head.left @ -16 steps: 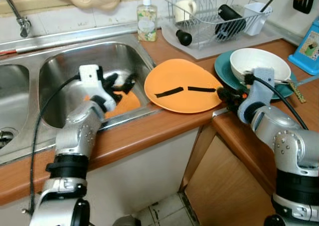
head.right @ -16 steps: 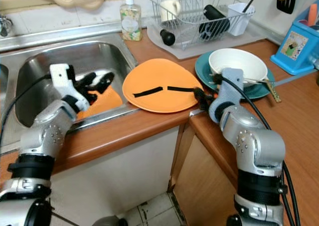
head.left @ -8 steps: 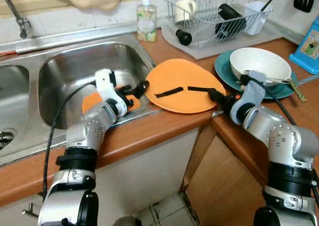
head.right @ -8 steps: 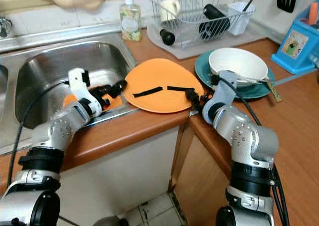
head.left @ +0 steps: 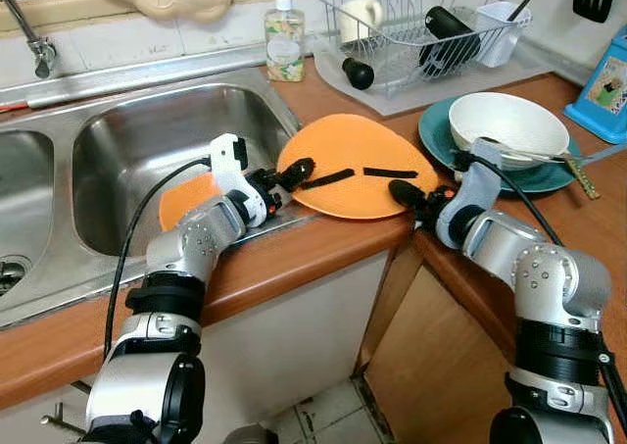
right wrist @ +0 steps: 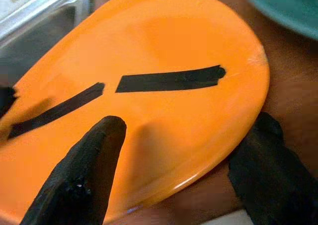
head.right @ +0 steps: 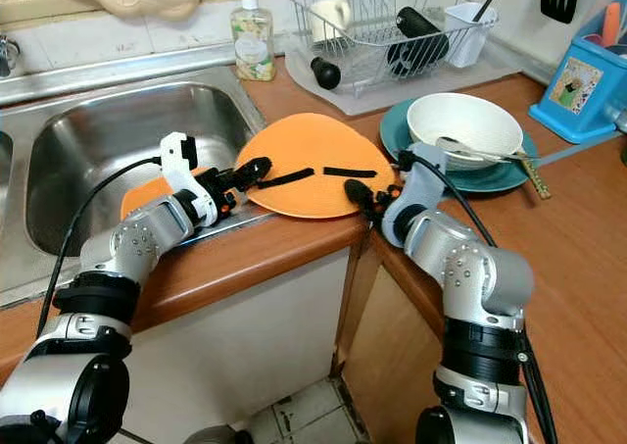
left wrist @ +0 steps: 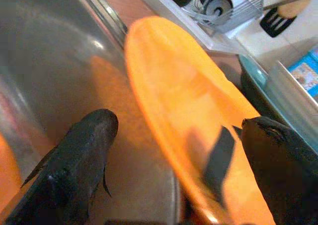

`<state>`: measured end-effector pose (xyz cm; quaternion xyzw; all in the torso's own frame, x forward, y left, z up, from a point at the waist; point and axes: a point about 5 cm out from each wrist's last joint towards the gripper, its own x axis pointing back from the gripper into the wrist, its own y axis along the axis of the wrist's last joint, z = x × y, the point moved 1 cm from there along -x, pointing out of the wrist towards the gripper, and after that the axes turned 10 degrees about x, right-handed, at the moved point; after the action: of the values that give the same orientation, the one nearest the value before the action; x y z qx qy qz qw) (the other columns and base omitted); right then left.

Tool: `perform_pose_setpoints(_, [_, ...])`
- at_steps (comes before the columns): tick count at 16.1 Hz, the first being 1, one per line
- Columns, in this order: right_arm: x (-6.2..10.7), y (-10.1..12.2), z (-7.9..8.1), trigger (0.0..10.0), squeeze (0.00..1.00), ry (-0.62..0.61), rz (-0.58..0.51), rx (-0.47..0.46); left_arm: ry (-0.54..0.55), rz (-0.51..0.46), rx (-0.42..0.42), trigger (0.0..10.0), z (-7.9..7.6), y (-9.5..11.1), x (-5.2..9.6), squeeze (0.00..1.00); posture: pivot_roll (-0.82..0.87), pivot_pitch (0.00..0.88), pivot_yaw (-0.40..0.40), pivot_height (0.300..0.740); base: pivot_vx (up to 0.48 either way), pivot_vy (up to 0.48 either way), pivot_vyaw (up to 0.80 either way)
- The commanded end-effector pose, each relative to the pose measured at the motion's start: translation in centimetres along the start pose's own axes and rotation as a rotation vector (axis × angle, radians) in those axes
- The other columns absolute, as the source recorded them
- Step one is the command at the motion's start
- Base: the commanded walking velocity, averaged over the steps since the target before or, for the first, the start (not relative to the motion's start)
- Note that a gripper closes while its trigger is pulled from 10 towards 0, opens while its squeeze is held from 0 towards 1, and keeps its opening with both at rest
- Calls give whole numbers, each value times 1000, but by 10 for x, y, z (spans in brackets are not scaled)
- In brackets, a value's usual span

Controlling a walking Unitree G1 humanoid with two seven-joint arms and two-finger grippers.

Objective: Kitchen organization

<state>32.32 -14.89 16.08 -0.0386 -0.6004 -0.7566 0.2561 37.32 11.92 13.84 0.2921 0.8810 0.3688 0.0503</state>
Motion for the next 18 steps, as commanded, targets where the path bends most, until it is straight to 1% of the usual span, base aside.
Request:
perform_pose_setpoints(1, [-1,6,11,10000,0,54,-19,12,-2,28,18,9098,0,-5,-2,0,-75,0,66,740,0,0,0])
perform_pose_setpoints(2, [-1,6,12,10000,0,58,-22,12,-8,24,23,9098,0,-5,-3,0,-75,0,66,740,0,0,0])
perform_pose_setpoints(3, [-1,6,13,10000,0,68,-27,12,-17,15,36,3216,-1,-4,-3,0,-73,0,66,740,0,0,0])
perform_pose_setpoints(4, [-1,8,17,10000,0,90,-42,17,-24,-3,60,0,0,-2,-3,0,-73,0,66,740,0,0,0])
perform_pose_setpoints(7, [-1,10,20,10000,0,108,-55,23,-29,-25,82,0,1,1,-2,0,-71,0,64,740,0,0,0])
perform_pose_setpoints(8, [-1,11,21,10000,0,118,-63,29,-37,-57,118,0,1,6,-1,0,-70,0,65,740,0,0,0])
perform_pose_setpoints(9, [-1,11,22,10000,0,122,-66,31,-39,-66,132,0,2,7,-1,0,-70,0,65,740,0,0,0])
perform_pose_setpoints(14, [0,11,25,10000,0,140,-81,40,-50,-82,162,0,1,9,-2,0,-72,0,71,740,0,0,0])
perform_pose_setpoints(15, [0,11,26,10000,0,142,-84,41,-48,-87,183,0,2,9,-2,0,-72,0,72,740,0,0,0])
perform_pose_setpoints(18, [0,11,26,10000,0,149,-93,45,-45,-95,192,0,3,11,-1,0,-72,0,72,740,0,0,0])
